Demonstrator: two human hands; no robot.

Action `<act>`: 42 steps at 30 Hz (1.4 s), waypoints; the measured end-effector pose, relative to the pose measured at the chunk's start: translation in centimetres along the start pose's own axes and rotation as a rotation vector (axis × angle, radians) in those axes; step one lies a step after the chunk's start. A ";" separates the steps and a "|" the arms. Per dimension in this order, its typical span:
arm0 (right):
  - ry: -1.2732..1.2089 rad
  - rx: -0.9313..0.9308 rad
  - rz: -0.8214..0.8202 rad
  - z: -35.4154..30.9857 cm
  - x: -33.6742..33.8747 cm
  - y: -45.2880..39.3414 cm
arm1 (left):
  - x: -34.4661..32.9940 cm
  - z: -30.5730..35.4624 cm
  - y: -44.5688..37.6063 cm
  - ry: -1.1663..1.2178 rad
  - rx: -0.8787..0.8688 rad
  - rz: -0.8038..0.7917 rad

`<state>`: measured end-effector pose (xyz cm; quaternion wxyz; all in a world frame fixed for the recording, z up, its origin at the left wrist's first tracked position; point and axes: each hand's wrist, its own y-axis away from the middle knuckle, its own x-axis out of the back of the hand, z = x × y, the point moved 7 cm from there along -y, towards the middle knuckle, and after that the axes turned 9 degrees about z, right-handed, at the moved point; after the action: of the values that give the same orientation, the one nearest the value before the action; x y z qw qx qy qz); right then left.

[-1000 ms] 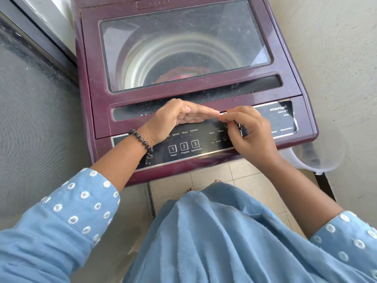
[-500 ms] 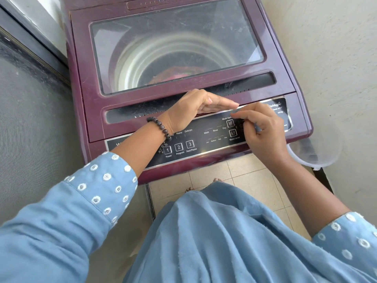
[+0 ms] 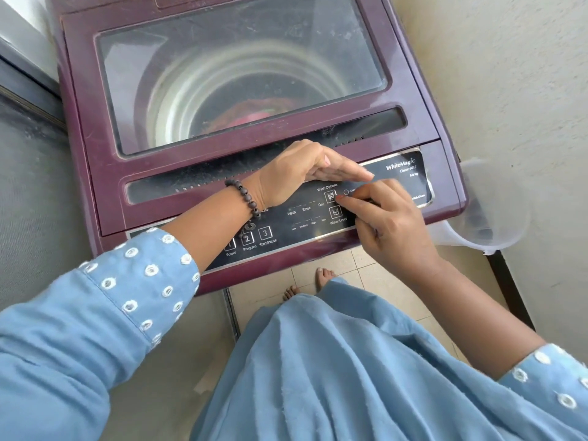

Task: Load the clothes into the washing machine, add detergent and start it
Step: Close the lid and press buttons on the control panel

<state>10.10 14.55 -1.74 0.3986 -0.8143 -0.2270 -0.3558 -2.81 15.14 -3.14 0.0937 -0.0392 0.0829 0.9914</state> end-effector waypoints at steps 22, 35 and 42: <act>-0.003 0.037 -0.063 0.0 -0.9 -0.4 | 0.1 0.0 0.3 0.007 0.047 -0.006; 0.015 -0.007 -0.078 0.1 -1.1 -0.4 | 0.1 0.0 0.2 0.031 0.050 -0.015; 0.006 -0.018 -0.077 0.1 -1.0 -0.4 | -0.1 0.2 0.4 -0.001 0.039 -0.024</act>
<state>9.26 14.81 -2.35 0.3778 -0.8075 -0.2538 -0.3752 -2.82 14.79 -2.88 0.1065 -0.0377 0.1019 0.9884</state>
